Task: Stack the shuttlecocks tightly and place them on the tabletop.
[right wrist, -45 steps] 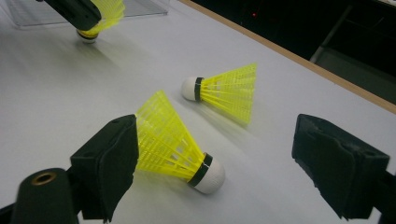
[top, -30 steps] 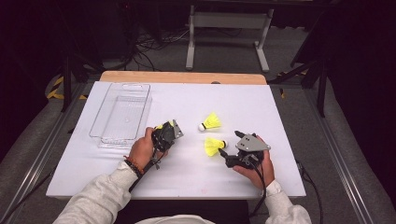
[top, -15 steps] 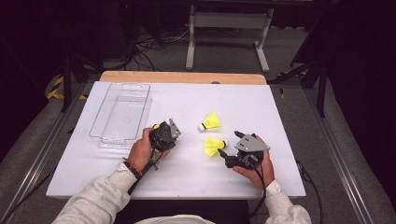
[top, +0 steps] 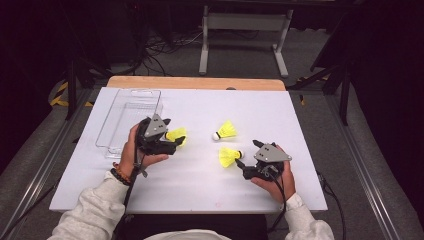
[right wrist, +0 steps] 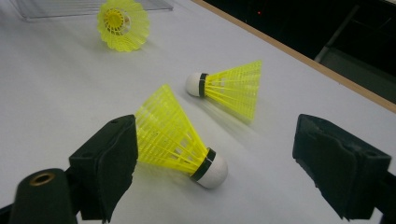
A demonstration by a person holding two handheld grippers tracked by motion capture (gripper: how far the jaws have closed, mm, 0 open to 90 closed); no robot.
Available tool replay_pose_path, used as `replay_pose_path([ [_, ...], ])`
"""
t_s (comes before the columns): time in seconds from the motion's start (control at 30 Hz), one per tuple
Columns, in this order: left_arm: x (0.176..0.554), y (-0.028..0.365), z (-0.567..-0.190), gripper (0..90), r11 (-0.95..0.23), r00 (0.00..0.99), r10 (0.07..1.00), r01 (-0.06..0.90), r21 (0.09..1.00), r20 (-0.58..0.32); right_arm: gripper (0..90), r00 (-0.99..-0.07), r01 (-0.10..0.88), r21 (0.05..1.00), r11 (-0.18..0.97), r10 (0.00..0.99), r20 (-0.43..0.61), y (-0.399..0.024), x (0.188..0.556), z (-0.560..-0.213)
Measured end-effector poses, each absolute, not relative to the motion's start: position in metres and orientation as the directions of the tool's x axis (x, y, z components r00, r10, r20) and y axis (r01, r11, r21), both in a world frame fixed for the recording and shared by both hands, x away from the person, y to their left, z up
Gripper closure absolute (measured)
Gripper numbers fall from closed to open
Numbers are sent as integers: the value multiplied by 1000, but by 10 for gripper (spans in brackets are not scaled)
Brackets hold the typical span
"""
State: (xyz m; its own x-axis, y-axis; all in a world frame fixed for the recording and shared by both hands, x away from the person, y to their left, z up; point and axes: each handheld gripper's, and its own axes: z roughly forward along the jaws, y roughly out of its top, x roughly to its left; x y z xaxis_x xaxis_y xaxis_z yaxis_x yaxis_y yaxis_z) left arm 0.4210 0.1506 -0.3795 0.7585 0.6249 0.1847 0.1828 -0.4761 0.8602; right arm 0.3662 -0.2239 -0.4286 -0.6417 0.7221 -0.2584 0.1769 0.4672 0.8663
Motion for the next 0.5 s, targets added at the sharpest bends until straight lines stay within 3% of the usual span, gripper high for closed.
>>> replay_pose_path([
  [0.5,397,206,-388,147,-471,788,572,88,878,228,170,-636,175,872,457,729,-254,-223,365,-424],
])
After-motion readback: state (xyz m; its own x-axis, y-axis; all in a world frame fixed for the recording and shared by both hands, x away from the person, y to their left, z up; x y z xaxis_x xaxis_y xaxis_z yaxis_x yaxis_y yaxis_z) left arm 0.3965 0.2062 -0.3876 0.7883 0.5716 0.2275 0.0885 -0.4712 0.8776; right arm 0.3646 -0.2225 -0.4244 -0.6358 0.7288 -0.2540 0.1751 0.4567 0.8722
